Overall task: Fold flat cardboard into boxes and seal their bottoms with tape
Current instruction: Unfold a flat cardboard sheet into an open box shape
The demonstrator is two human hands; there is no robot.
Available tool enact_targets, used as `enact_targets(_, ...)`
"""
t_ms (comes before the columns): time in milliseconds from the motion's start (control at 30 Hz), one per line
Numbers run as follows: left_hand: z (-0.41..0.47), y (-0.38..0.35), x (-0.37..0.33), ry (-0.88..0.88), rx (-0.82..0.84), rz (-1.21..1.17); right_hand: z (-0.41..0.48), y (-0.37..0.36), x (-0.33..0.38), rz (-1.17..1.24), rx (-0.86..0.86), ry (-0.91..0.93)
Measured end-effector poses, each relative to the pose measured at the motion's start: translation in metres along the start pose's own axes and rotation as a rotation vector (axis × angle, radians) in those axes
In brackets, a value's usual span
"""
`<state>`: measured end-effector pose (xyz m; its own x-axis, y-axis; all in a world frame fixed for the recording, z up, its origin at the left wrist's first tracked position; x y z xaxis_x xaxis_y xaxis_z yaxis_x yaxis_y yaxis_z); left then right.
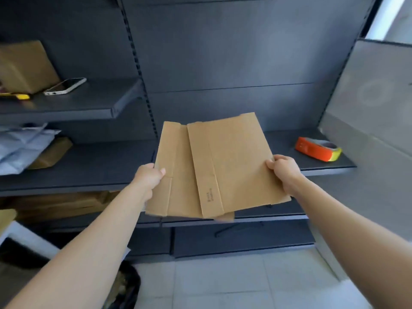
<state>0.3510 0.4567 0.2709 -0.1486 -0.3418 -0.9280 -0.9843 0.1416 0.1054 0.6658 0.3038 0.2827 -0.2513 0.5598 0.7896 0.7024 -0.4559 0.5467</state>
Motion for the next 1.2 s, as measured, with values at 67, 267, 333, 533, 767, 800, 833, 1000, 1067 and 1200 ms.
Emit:
enact_targets(67,0.012,-0.038,-0.010,-0.013,0.034,0.015,0.014,0.028,-0.009,0.023,-0.047,-0.029)
enact_targets(267,0.052,-0.130,-0.029,-0.030,0.122,0.064,0.057,0.081,-0.025,0.081,-0.162,-0.108)
enact_targets(333,0.067,-0.155,-0.037,-0.038,0.151,0.083,0.075,0.094,-0.027,0.090,-0.197,-0.130)
enact_targets(533,0.117,-0.227,-0.053,0.034,0.223,0.089,0.123,0.125,-0.036,0.091,-0.290,-0.183)
enact_targets(767,0.155,-0.287,-0.051,0.116,0.250,0.150,0.173,0.146,-0.045,0.102,-0.328,-0.232)
enact_targets(800,0.158,-0.293,-0.049,0.133,0.235,0.151,0.180,0.147,-0.046,0.097,-0.322,-0.236)
enact_targets(833,0.162,-0.299,-0.047,0.150,0.223,0.149,0.189,0.149,-0.047,0.092,-0.314,-0.239)
enact_targets(1000,0.176,-0.327,-0.036,0.179,0.141,0.176,0.236,0.161,-0.052,0.039,-0.251,-0.250)
enact_targets(1067,0.178,-0.334,-0.031,0.191,0.097,0.166,0.253,0.165,-0.052,0.016,-0.196,-0.235)
enact_targets(1200,0.180,-0.345,-0.018,0.206,0.013,0.150,0.283,0.170,-0.054,-0.031,-0.109,-0.201)
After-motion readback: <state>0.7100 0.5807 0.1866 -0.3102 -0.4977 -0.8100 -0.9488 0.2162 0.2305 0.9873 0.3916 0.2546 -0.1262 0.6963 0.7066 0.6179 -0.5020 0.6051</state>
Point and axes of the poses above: each hand's wrist, its own z-axis towards the middle knuckle, its own y-axis out of the back of the hand, x = y × z, the point moved 4 cm from there along z, towards the middle knuckle, and after that the axes turned 15 degrees about -z, right-handed, at the moved point
